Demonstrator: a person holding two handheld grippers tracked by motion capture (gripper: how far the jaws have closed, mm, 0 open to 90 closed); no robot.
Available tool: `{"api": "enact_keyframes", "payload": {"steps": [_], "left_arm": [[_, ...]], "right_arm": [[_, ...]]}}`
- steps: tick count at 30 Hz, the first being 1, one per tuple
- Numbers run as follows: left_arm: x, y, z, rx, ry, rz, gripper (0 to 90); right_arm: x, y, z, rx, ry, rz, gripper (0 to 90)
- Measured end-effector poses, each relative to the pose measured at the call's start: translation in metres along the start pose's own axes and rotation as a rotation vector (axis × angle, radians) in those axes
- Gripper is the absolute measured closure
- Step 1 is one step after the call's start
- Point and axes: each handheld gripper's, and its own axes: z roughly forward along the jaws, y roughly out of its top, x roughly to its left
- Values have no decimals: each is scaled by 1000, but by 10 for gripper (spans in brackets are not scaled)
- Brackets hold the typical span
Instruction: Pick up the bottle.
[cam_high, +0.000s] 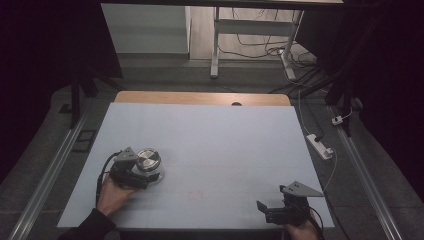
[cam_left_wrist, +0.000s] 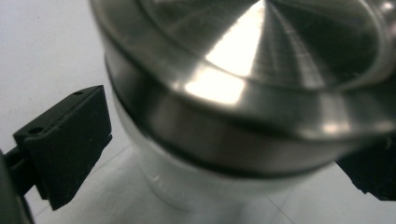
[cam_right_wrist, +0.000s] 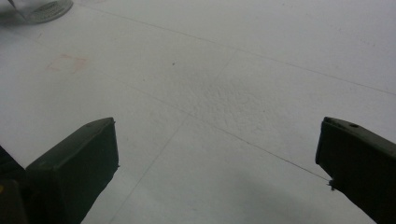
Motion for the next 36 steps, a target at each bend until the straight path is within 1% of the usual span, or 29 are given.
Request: {"api": "enact_keyframes", "payload": {"steps": [3, 6, 7, 9, 10, 15, 16, 19, 23, 31, 33, 36], "left_arm": [[0, 1, 3, 6, 5, 17, 5], [1, 0, 3, 8, 13, 28, 42], [1, 0, 3, 7, 11, 32, 59], [2, 0, 3, 3, -13, 38, 99], [1, 0, 3, 1, -11, 45, 131], [-1, 1, 1, 7, 11, 70, 143], [-3, 2, 1, 12, 21, 76, 146], [-4, 3, 1, 16, 37, 79, 153], [-5, 4, 0, 15, 47, 67, 156], [-7, 5, -1, 21, 72, 65, 158], [-8, 6, -3, 14, 72, 61, 158], [-10, 10, -5, 9, 65, 68, 158]], "right_arm": [[0, 0, 0, 1, -1, -1, 0], [0, 0, 0, 1, -1, -3, 0], [0, 0, 0, 2, -1, -3, 0], [0, 0, 0, 2, -2, -4, 0], [0, 0, 0, 2, -1, -4, 0], [1, 0, 0, 4, -2, -4, 0], [1, 0, 0, 4, -2, -4, 0], [1, 0, 0, 4, -2, -5, 0], [1, 0, 0, 3, -3, -7, 0], [0, 0, 0, 1, -1, -5, 0], [0, 0, 0, 2, -2, -5, 0], [0, 0, 0, 2, -2, -2, 0]]}}
